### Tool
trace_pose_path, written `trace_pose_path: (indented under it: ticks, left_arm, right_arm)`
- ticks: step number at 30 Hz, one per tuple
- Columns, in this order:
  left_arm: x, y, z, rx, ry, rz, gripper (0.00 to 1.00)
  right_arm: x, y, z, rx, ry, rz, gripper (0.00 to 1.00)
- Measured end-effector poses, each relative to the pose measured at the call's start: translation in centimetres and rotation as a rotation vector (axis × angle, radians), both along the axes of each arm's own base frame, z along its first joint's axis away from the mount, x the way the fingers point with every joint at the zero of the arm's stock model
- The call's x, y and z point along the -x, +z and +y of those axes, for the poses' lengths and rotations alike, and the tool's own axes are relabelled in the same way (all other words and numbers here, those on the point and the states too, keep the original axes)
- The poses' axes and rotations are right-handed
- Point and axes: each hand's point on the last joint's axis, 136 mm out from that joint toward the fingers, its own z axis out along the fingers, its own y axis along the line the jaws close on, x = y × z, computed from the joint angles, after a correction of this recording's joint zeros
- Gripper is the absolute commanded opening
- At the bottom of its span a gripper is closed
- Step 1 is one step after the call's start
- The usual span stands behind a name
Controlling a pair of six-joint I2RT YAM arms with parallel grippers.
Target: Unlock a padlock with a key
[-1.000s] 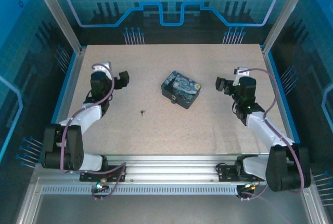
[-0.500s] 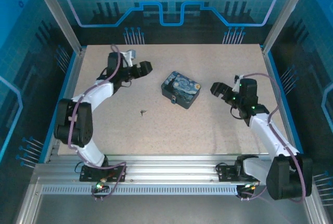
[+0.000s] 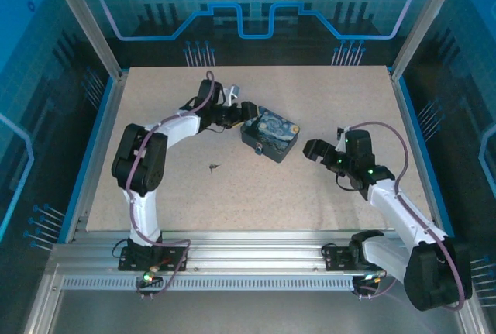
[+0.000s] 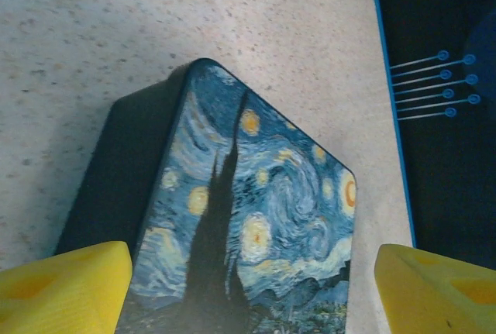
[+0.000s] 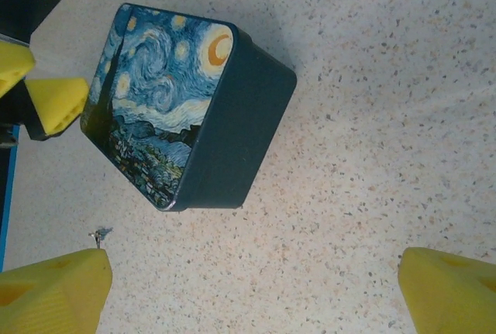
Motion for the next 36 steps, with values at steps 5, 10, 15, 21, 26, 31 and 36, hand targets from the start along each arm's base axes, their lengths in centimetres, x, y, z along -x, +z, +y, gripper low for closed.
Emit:
trace_pose_path:
  ticks: [5,10,15,21,26,31,36]
  left_arm:
    - [1.3,-0.2,-0.3,0.030,-0.008,-0.007,0.82]
    - [3.3,-0.2,-1.2,0.050,-0.026,-0.004,0.81]
    - [5.7,-0.3,-2.8,0.073,-0.056,0.002,0.81]
    - [7.4,-0.4,-3.0,0.107,-0.047,0.015,0.81]
    - [8.5,-1.6,-2.2,0.088,-0.027,0.048,0.81]
    - [8.8,-1.4,-1.2,0.055,0.016,0.046,0.81]
    - [8.9,-1.3,0.1,0.026,0.060,0.046,0.81]
  right_arm:
    - [-0.4,-2.6,0.1,0.012,-0.002,0.091,0.92]
    - [-1.9,-3.7,0.5,0.019,-0.002,0.143,0.87]
    - [-4.3,-3.1,1.3,0.011,0.010,0.137,0.78]
    - [-6.6,-3.1,3.0,0.013,0.049,0.150,0.73]
    - [-7.9,-3.1,4.9,0.015,0.092,0.156,0.71]
    - [-8.7,-3.3,6.3,0.034,0.120,0.157,0.71]
    - [-9.1,-3.3,7.8,0.046,0.149,0.154,0.72]
